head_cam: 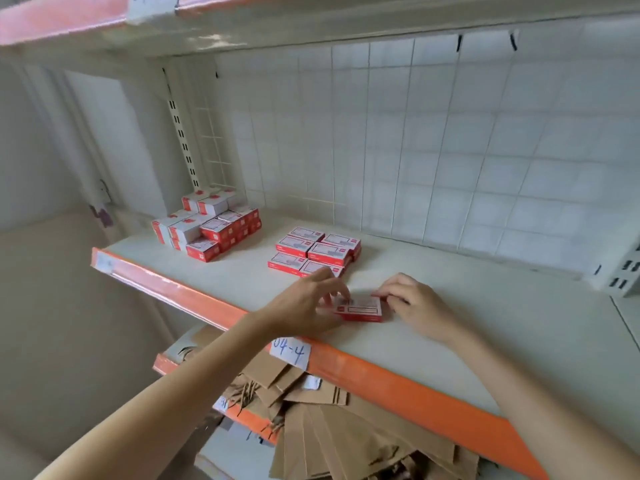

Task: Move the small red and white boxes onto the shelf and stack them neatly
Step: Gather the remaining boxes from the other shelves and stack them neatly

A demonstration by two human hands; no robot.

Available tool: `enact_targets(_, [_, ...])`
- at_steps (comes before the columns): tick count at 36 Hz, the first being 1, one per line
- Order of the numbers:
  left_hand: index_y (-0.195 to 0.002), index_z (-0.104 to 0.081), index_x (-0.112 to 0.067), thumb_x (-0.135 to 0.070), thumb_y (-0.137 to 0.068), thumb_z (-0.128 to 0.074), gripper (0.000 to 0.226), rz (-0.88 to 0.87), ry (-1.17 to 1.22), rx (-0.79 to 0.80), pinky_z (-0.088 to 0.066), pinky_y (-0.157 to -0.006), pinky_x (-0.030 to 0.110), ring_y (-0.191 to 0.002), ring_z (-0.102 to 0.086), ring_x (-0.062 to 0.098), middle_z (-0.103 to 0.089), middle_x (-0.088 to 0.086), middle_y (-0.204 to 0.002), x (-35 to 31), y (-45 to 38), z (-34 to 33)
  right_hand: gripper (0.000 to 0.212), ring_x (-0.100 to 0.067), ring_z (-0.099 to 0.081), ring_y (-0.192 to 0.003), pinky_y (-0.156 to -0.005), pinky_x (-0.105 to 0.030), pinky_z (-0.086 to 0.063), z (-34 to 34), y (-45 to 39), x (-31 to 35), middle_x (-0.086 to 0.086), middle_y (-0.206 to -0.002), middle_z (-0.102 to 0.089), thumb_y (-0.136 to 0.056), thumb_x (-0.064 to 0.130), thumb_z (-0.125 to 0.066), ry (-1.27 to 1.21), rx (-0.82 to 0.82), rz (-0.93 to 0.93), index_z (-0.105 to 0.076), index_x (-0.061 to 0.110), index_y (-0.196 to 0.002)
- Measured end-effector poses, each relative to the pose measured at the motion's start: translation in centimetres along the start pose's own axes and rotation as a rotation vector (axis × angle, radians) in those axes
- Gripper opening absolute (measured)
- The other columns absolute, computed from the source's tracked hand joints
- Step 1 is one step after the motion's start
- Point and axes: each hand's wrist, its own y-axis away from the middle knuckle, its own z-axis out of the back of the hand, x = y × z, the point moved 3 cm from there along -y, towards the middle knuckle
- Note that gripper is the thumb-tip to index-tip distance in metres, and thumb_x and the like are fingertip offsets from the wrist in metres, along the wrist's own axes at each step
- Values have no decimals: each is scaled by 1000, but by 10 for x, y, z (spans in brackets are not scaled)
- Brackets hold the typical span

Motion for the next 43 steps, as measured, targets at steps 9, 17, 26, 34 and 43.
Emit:
enact_targets(9, [-109,-64,-19,-28,-83,-64,27,-53,251,42,-46,-77,16,-90,-53,1,-53,-4,-107,25,-7,-4,38,-10,-56,-87,-81,-1,-35,-5,4,4,-1,-97,-54,-79,-6,-37,0,-106,25,-67,-1,-101])
enact_targets(17, [-99,-60,-21,-23,-96,-50,11,87,407,-109,-42,-64,9,-70,-59,-2,-65,-12,-87,24,-5,-2,40,-8,-56,-86,-76,-6,-37,-4,2,5,0,-97,-55,-77,-15,-45,-51,-98,-23,-66,4,-106])
enact_targets(26, [-95,-63,-15,-24,-91,-60,10,138,236,-231,-43,-64,11,-73,-59,3,-67,-3,-87,27,-3,-4,44,-2,-53,-83,-73,-6,-39,-4,7,8,4,-101,-56,-83,-2,-58,-181,-1,-49,-57,19,-121])
enact_targets(34, [-103,-65,-18,-42,-70,-69,41,135,223,-53,-40,-70,10,-87,-53,8,-55,-4,-100,30,-5,-6,38,-5,-54,-83,-70,-6,-40,-5,4,7,7,-97,-55,-82,-3,-59,-196,-16,-40,-56,13,-116])
enact_targets(43, [-83,-56,-22,-47,-61,-84,43,197,248,-10,-38,-62,21,-66,-45,5,-56,-6,-80,30,-9,-10,25,0,-48,-66,-64,-11,-39,-1,7,10,4,-82,-51,-79,-3,-58,-119,-82,-3,-48,20,-77])
